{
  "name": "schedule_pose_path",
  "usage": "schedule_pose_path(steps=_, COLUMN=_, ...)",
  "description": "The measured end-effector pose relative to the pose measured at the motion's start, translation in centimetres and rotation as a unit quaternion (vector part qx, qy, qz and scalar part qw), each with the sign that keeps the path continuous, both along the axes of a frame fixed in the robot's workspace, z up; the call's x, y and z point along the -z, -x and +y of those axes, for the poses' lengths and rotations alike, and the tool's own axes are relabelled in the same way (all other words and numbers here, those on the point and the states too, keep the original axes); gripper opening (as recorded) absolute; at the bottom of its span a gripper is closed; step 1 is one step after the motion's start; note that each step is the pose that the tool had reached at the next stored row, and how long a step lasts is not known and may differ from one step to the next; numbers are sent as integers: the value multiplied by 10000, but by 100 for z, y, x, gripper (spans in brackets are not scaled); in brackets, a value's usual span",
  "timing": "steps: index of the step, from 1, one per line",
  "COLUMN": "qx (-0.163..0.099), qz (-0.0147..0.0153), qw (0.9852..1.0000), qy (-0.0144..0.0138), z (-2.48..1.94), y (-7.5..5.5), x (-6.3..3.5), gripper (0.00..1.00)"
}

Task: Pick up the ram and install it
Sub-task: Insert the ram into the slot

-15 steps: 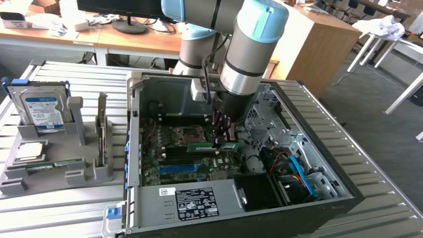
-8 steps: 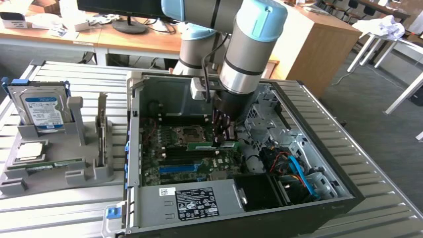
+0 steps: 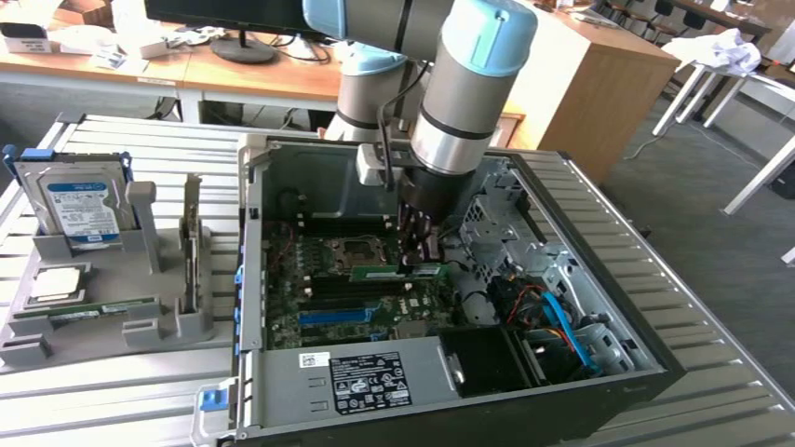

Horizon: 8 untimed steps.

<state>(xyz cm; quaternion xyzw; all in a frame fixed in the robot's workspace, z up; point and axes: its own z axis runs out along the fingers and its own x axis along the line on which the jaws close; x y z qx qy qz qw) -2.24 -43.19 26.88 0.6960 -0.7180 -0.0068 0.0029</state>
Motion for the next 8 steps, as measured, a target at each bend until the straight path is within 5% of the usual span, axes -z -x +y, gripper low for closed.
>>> schedule_pose_path(steps=8, qx=0, qz=-2, qw=10000, qy=0, z=4, y=152, x=7, gripper=12)
